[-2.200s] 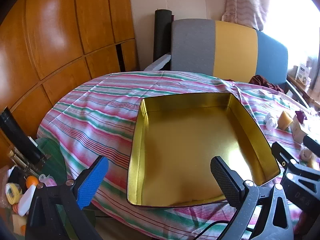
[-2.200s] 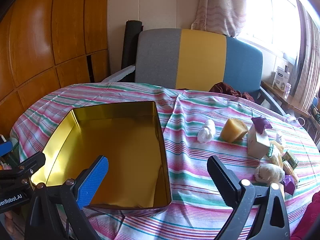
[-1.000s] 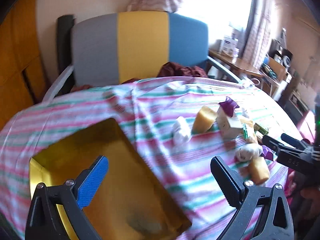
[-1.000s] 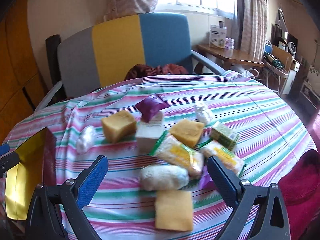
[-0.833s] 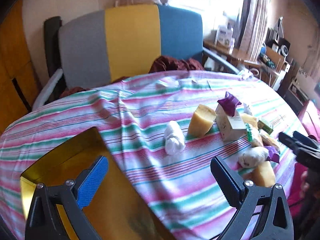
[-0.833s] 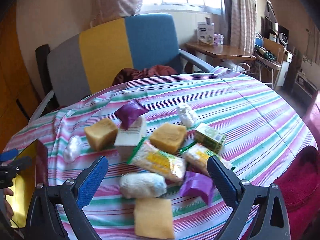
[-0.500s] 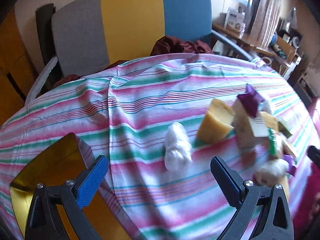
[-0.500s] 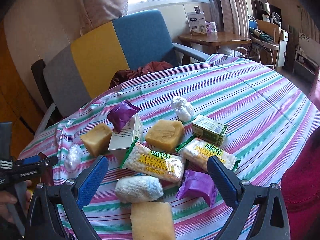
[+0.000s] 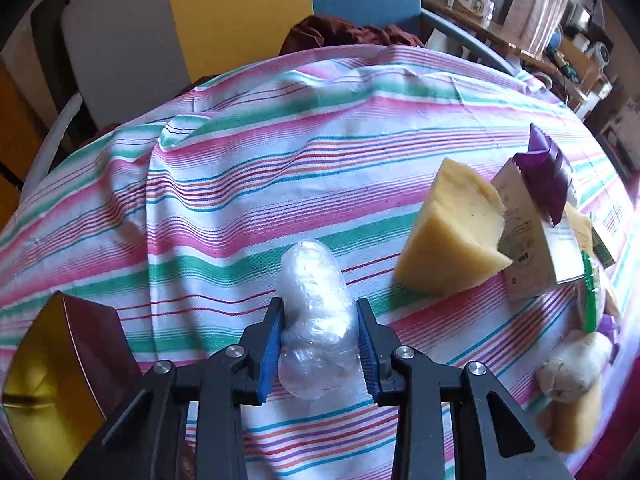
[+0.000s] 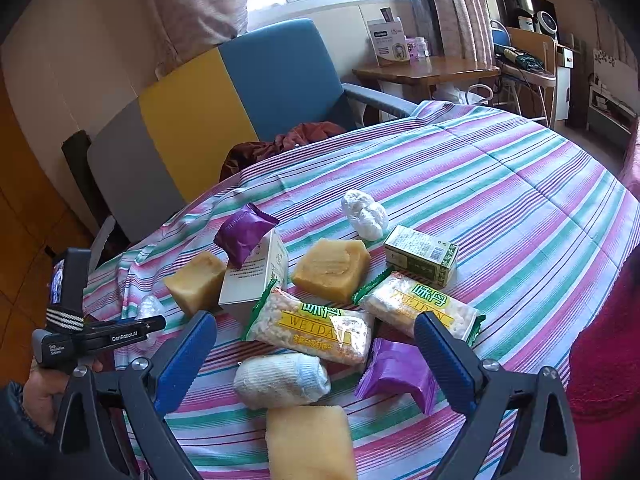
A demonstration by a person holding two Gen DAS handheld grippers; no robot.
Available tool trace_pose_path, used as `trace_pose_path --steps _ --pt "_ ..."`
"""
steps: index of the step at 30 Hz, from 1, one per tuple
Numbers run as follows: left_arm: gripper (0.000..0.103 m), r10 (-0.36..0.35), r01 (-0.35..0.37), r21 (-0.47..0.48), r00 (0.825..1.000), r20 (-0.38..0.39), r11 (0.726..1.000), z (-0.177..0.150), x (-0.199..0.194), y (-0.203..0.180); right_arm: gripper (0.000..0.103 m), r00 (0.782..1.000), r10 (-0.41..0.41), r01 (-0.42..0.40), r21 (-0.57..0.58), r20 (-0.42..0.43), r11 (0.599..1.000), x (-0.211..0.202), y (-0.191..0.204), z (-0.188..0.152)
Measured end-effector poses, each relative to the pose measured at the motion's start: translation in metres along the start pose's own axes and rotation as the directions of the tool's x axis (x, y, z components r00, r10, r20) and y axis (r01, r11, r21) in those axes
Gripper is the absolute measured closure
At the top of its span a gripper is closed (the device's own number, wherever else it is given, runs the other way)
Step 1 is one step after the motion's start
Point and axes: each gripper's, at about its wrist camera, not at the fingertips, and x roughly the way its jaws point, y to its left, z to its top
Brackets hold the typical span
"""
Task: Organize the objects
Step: 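Grasp the white plastic-wrapped bundle with the left gripper while the right grasps the yellow sponge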
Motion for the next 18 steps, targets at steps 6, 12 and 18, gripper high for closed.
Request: trace_pose_path --steps 6,12,18 --pt "0.069 -0.039 0.040 -0.007 0.995 0.094 0.999 -0.023 -0.044 0.002 0.006 0.999 -0.007 0.007 0.010 -0.044 1.000 0.005 -0.002 -0.001" --pt "0.069 -0.097 0.100 -0.012 0.980 0.173 0.995 -0.065 -0.098 0.003 0.019 0.987 -0.009 0.008 -0.005 -0.162 1.000 0.008 0.003 -0.012" --pt "0.069 -0.135 0.146 -0.038 0.968 0.209 0.989 -0.099 -0.127 0.012 0.021 0.942 -0.107 0.068 -0.131 -0.319 0.989 0.020 0.019 -0.039"
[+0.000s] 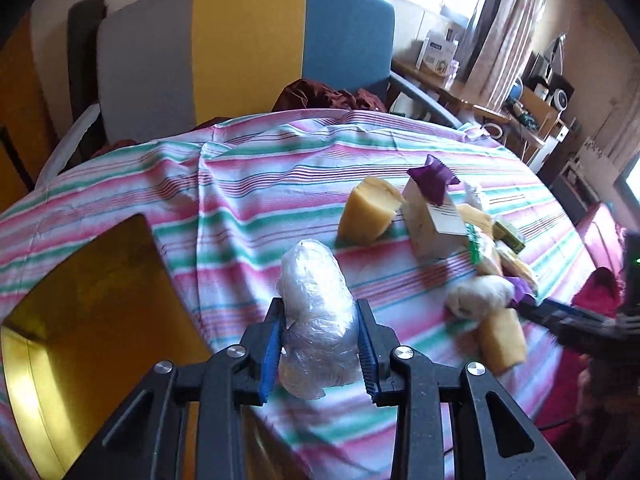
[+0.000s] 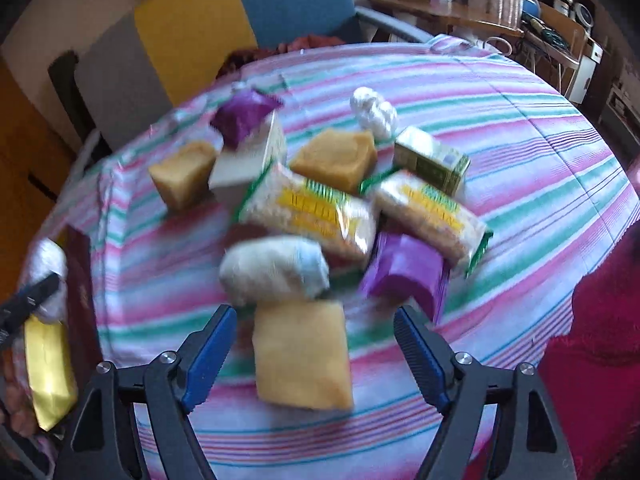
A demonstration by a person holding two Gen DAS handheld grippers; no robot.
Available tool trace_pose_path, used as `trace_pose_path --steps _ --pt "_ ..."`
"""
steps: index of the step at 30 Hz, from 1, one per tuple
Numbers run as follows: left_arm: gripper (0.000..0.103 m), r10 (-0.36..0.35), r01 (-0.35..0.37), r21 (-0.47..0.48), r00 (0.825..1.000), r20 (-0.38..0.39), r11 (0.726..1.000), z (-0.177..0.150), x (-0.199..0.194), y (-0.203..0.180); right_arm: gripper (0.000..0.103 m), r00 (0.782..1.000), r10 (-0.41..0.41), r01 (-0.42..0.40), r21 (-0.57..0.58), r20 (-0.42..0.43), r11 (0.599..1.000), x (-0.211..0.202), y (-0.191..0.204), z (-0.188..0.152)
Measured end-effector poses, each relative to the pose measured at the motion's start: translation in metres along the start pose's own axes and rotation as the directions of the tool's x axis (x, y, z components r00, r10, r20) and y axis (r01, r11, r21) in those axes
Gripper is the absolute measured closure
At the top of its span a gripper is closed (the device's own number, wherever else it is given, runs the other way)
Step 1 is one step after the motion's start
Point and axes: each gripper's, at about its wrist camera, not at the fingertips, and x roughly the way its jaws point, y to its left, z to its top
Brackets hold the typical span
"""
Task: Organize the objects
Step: 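Grasp the white plastic-wrapped bundle with the left gripper while the right grasps the yellow sponge, then place the bundle and the yellow sponge into the gold tray, opening both grippers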
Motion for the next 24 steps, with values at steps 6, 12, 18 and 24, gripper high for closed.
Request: trace_pose_path --steps 6,12,18,24 --pt "0.069 -0.021 0.022 -0.049 0.999 0.025 0.999 -0.019 -0.021 0.017 0.030 0.992 -0.095 0.088 -0.078 -0.088 0.993 0.022 0.015 -0.013" --pt "0.069 0.046 -0.042 -0.140 0.998 0.031 0.989 -0.043 -0.047 0.075 0.049 0.987 -0.103 0.091 -0.104 -0.122 0.990 0.032 0.019 -0.020" --pt "0.069 0.201 -0.197 -0.269 0.980 -0.013 0.943 -0.069 -0.052 0.172 0.050 0.991 -0.082 0.067 -0.140 -0.107 0.988 0.025 0.023 -0.025" --pt "0.069 0.281 -0.285 -0.349 0.958 -0.063 0.893 -0.077 -0.035 0.233 0.050 0.992 -0.073 0.055 -0.168 -0.104 0.984 0.019 0.028 -0.029"
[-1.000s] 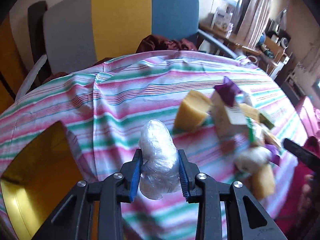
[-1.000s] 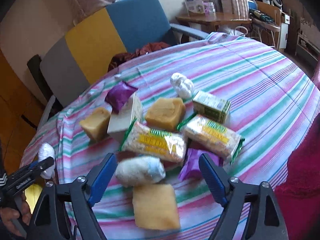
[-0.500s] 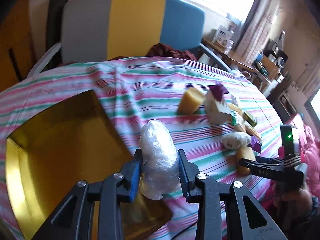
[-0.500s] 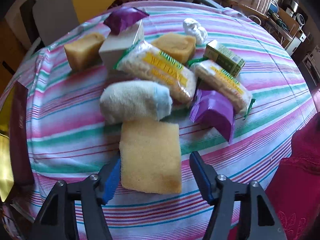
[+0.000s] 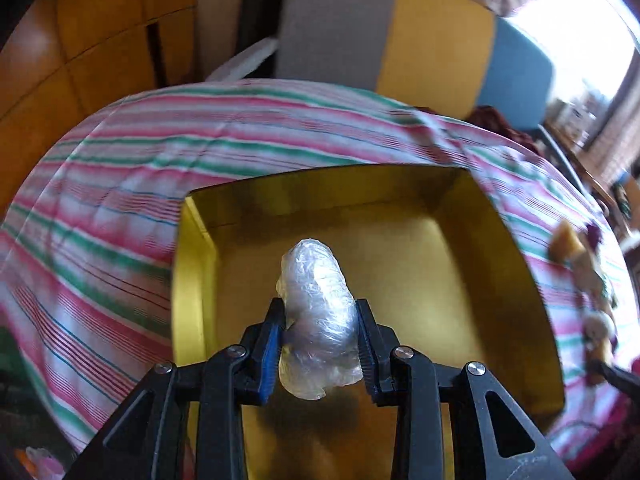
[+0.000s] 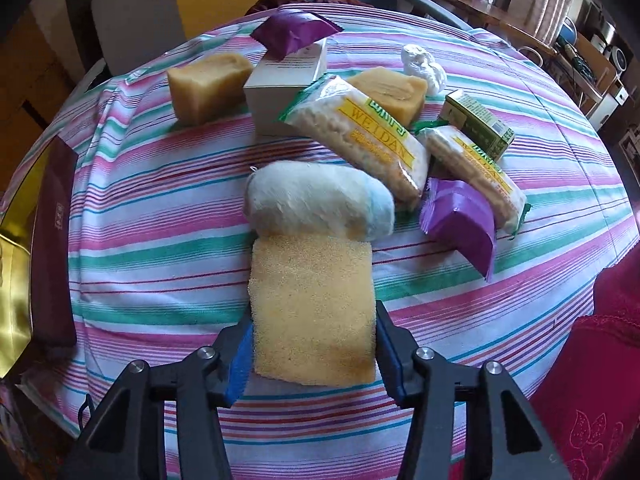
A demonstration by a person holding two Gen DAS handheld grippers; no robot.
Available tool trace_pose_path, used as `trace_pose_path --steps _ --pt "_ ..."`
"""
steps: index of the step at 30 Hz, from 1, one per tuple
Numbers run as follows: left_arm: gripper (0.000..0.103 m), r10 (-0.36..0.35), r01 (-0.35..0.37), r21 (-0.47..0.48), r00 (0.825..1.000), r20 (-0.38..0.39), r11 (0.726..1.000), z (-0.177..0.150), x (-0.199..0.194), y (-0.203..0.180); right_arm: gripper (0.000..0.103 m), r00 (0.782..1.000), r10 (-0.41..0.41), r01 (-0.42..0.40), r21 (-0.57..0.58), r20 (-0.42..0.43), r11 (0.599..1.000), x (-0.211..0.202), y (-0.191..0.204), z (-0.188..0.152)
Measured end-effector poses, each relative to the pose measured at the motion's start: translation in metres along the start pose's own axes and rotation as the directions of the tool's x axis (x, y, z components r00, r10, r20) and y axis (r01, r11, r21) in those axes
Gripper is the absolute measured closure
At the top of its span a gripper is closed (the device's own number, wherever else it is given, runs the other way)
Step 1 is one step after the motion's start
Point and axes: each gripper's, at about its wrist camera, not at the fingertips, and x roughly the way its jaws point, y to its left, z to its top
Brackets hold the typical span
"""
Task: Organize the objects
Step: 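Place the bundle and the yellow sponge into the gold tray, opening both grippers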
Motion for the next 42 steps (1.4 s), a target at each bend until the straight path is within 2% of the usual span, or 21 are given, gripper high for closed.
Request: trace_pose_path --steps 8,12,14,16,17,19,25,30,33,36,42 --pt "0.067 0.079 -0.079 -0.041 0.997 -0.007 0.996 0.026 0.032 0.023 0.050 1.000 0.029 -0.029 -0.066 0.010 0.997 -0.015 0.015 0.001" --pt "0.064 0.124 -0.123 -0.029 0.992 0.014 0.992 0.032 0.036 0.022 0.050 0.991 0.130 -0.128 -0.124 0.014 0.984 -0.024 0.030 -0.004" --pt "0.060 0.122 -0.122 -0.030 0.992 0.021 0.992 0.034 0.036 0.024 0.050 0.987 0.159 -0.155 -0.147 0.017 0.977 -0.027 0.037 -0.005" --pt "0.048 0.129 -0.128 -0.034 0.991 0.033 0.991 0.034 0.034 0.025 0.050 0.974 0.228 -0.222 -0.160 0.018 0.962 -0.030 0.043 -0.005" --pt "0.043 0.138 -0.136 -0.036 0.989 0.046 0.990 0.034 0.031 0.027 0.050 0.971 0.237 -0.230 -0.173 0.020 0.958 -0.031 0.050 -0.004" --pt "0.042 0.143 -0.140 -0.038 0.988 0.064 0.989 0.032 0.024 0.028 0.050 0.975 0.220 -0.210 -0.198 0.030 0.958 -0.037 0.058 -0.004" --pt "0.042 0.155 -0.152 -0.031 0.979 0.130 0.988 0.017 -0.011 0.024 0.050 0.963 0.261 -0.236 -0.255 0.069 0.938 -0.049 0.092 0.002" --pt "0.039 0.153 -0.150 -0.029 0.971 0.182 0.988 -0.010 -0.047 0.015 0.050 0.940 0.330 -0.282 -0.353 0.083 0.892 -0.061 0.145 0.008" --pt "0.035 0.142 -0.134 -0.052 0.969 0.203 0.990 -0.026 -0.067 0.017 0.050 0.926 0.372 -0.310 -0.429 0.067 0.848 -0.065 0.184 0.010" --pt "0.035 0.137 -0.118 -0.101 0.969 0.203 0.988 -0.040 -0.082 0.030 0.050 0.914 0.406 -0.342 -0.496 0.024 0.798 -0.059 0.229 0.010" --pt "0.035 0.187 -0.160 -0.147 0.963 0.196 0.976 -0.062 -0.096 0.055 0.050 0.900 0.429 -0.394 -0.571 -0.080 0.720 -0.041 0.314 0.006"
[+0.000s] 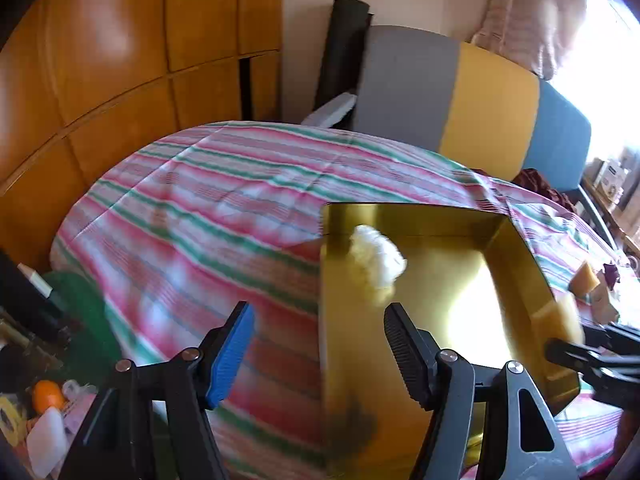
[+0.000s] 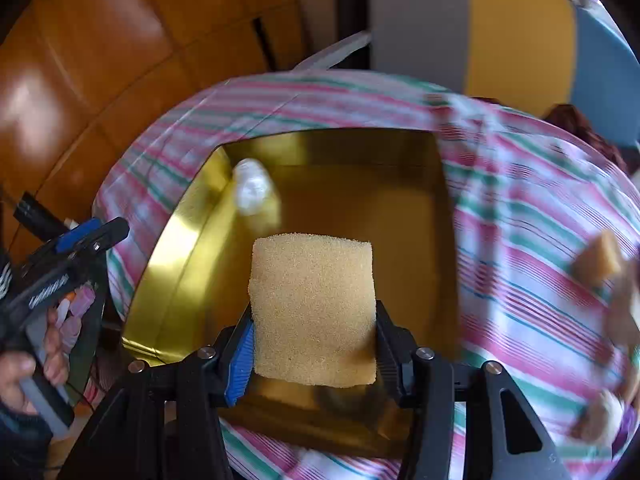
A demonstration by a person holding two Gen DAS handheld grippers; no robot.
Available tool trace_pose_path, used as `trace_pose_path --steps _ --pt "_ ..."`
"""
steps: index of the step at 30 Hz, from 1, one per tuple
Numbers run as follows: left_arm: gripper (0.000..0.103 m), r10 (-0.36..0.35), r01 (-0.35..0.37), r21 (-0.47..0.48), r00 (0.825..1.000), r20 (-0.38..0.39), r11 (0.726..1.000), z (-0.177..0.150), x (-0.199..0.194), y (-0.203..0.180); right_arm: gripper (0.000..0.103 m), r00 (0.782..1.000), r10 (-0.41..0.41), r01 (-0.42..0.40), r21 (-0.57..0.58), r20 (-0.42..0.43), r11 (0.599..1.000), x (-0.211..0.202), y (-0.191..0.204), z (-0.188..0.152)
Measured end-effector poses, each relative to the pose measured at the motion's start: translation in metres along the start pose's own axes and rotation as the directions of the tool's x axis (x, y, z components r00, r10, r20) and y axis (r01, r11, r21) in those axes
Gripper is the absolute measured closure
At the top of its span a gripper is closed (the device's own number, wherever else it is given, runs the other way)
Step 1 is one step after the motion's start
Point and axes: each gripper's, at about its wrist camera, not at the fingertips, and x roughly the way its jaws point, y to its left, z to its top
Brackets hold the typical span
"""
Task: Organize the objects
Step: 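Place the bundle and the yellow sponge into the gold tray, opening both grippers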
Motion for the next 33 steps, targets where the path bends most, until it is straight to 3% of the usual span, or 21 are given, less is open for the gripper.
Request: trace_pose_path --steps 6,10,13,19,26,33 --pt "0.035 0.028 -0.028 -0.037 1.000 -0.001 0.999 -0.012 -0.004 0.023 0.050 0.994 0.028 -0.030 -0.025 -0.104 0.999 0.059 0.042 0.032" --pt "0.031 0.029 -0.030 -0.069 1.000 -0.005 0.997 -0.019 -0.002 0.032 0.048 0.991 0.046 -0.043 0.025 -0.125 0.999 0.089 0.053 0.050" --pt "0.031 0.026 -0.027 -0.079 1.000 -0.013 0.996 -0.023 0.001 0.034 0.037 0.985 0.122 -0.111 0.098 -0.122 0.989 0.100 0.054 0.058" --pt "0.031 0.029 -0.029 -0.079 1.000 -0.005 0.996 -0.025 0.001 0.036 0.032 0.983 0.162 -0.152 0.123 -0.081 0.981 0.090 0.055 0.053" --pt "0.029 0.030 -0.029 -0.036 0.999 0.035 0.999 -0.024 -0.011 0.023 0.032 0.998 0.067 -0.068 0.053 0.007 0.996 0.052 0.045 0.028" --pt "0.028 0.001 -0.002 0.025 0.999 0.053 1.000 -0.025 -0.021 -0.002 0.032 0.996 -0.011 0.008 0.036 0.086 0.999 0.014 0.028 -0.001"
